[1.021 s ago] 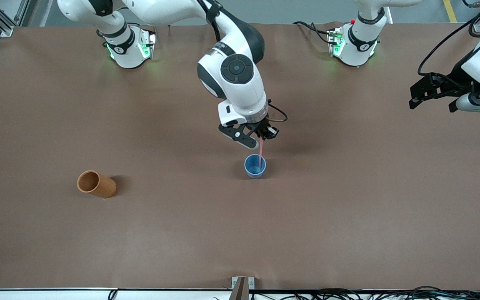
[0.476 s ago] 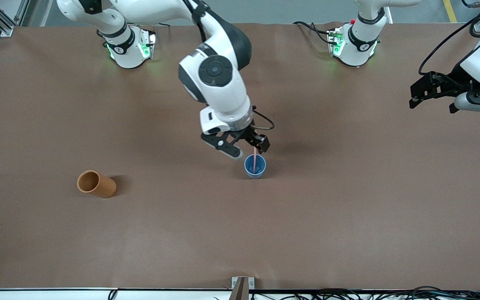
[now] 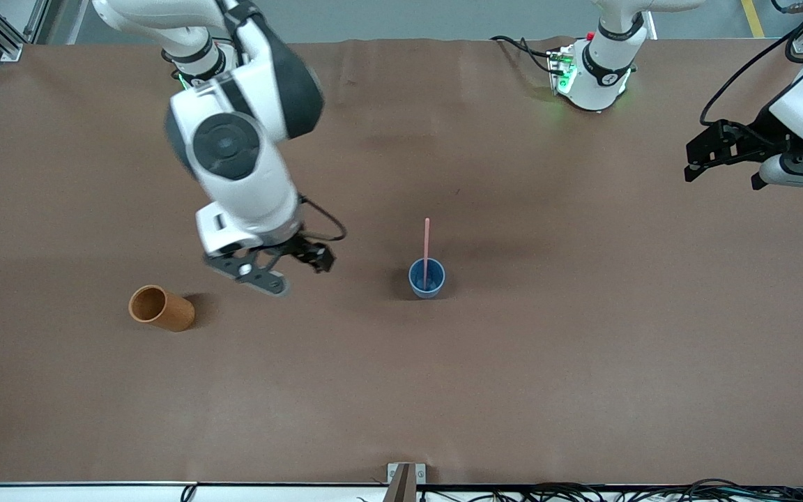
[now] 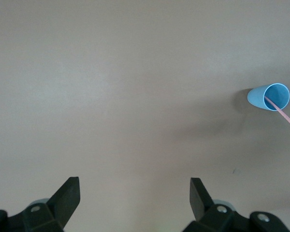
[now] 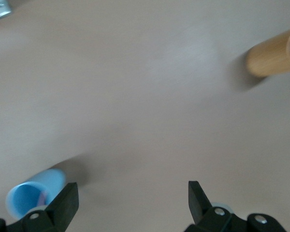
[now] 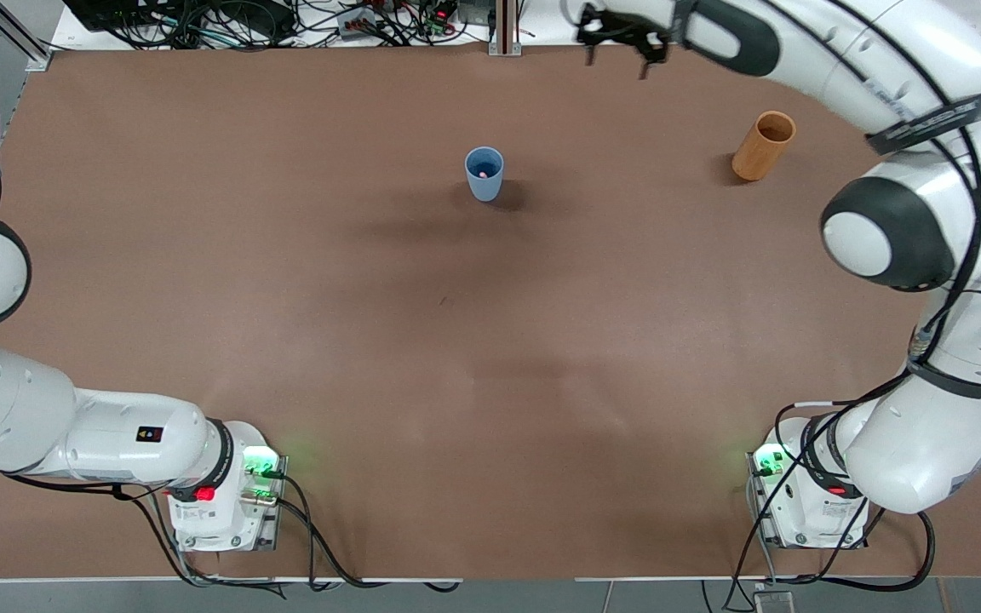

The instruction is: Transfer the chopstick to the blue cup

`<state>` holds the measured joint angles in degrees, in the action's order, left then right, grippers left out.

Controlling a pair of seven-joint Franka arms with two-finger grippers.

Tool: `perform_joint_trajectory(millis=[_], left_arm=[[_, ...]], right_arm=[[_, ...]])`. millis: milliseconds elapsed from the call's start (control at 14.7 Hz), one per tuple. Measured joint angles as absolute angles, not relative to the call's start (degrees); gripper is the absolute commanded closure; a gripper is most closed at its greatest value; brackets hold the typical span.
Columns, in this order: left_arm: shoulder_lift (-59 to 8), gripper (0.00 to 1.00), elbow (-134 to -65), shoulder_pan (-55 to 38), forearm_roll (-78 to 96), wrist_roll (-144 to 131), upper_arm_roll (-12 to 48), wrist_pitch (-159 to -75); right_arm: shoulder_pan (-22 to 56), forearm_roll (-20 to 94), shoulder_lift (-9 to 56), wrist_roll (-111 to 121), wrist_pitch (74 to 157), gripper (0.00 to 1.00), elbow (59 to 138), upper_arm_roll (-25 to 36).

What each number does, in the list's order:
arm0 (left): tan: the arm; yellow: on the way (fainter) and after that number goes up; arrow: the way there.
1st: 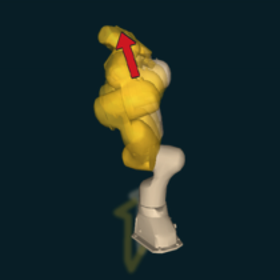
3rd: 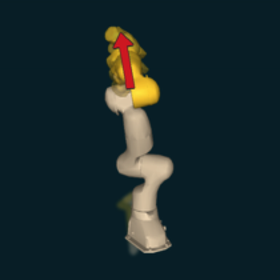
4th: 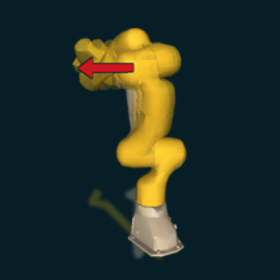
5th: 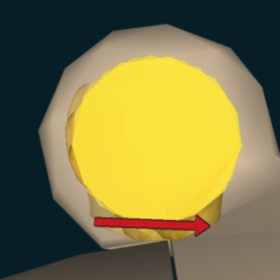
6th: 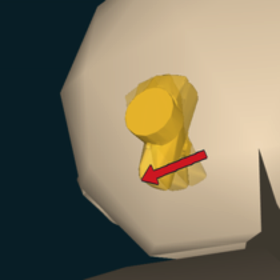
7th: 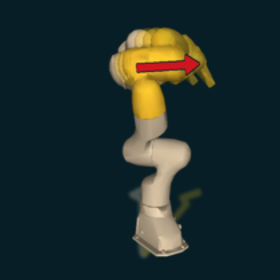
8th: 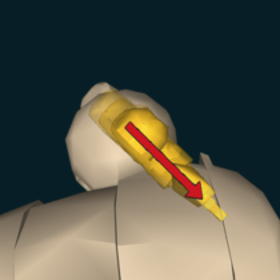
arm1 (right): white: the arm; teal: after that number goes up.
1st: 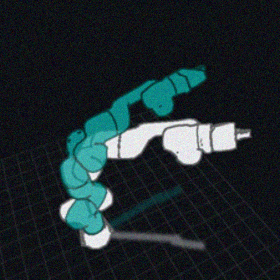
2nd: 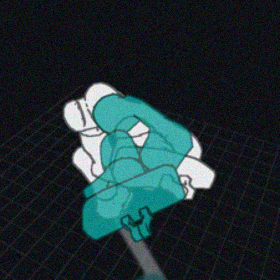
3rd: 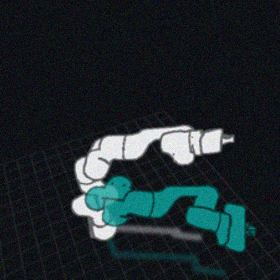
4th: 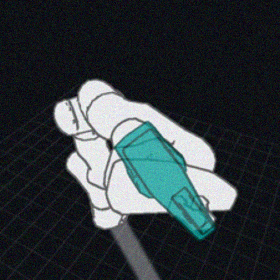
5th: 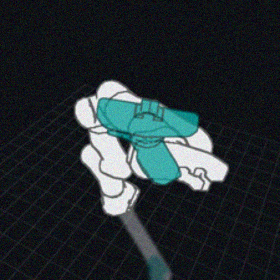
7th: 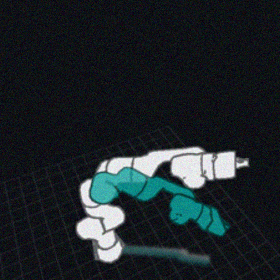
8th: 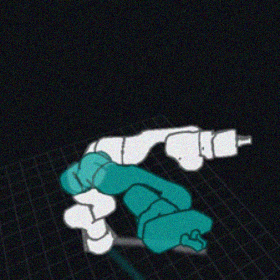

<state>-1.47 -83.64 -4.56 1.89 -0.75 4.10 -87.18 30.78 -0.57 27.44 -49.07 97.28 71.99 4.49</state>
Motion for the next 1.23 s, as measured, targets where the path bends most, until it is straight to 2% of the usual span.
perform_joint_trajectory(millis=[204, 613, 885, 1225], left_arm=[[-1.48, 0.0, -83.65, -4.56, 1.89, -0.75, 4.11, -87.18], [-1.5, 0.0, -83.65, -4.57, 1.9, -0.74, 4.12, -87.18], [-1.53, 0.0, -83.65, -4.57, 1.9, -0.74, 4.12, -87.18], [-1.58, 0.0, -83.65, -4.57, 1.91, -0.74, 4.11, -87.18]], right_arm=[[25.06, -0.99, 21.77, -43.02, 97.26, 0.0, 79.16, 4.57], [17.34, -1.16, 6.22, -33.8, 96.0, 0.0, 93.24, 4.51], [11.39, -1.27, 0.39, -24.39, 92.27, 0.0, 94.77, 4.47], [2.73, -1.27, -3.46, -12.68, 88.51, 0.0, 93.81, 4.49]])
